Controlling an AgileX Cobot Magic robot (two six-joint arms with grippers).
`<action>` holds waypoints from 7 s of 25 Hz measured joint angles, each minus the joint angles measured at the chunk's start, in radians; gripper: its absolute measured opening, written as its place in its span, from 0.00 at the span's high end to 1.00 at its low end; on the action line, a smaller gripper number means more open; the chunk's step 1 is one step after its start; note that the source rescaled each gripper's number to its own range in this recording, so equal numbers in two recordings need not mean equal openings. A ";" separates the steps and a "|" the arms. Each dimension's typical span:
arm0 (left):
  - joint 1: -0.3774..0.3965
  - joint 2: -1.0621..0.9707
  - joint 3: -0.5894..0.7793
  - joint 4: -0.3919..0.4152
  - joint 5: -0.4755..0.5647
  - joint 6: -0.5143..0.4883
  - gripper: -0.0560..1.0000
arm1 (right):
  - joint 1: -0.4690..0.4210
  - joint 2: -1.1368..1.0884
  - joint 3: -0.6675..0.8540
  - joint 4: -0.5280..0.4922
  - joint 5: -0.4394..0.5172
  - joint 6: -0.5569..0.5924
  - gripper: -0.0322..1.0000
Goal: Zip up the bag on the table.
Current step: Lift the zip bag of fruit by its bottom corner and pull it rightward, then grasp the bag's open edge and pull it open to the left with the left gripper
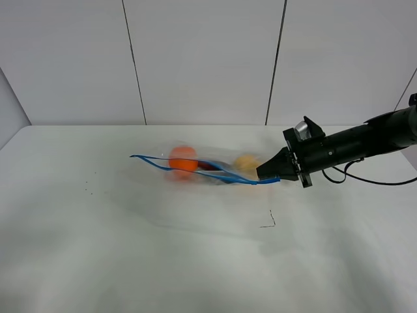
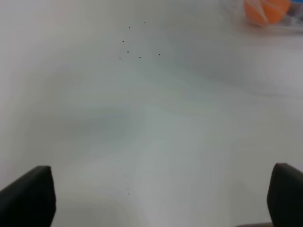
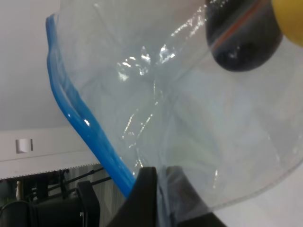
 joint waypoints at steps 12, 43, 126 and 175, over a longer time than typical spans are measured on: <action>0.000 0.000 0.000 0.000 0.000 0.000 0.00 | 0.000 0.000 0.000 -0.011 0.000 0.008 0.97; 0.003 0.688 -0.346 -0.401 -0.301 0.743 0.00 | 0.000 -0.001 0.000 -0.019 0.000 0.017 0.97; -1.060 2.064 -0.697 1.737 -0.576 -0.875 0.38 | 0.000 -0.001 0.000 0.054 0.002 0.094 0.97; -1.066 2.064 -0.684 1.754 -0.572 -0.790 0.95 | 0.000 -0.001 0.000 0.063 0.000 0.094 0.97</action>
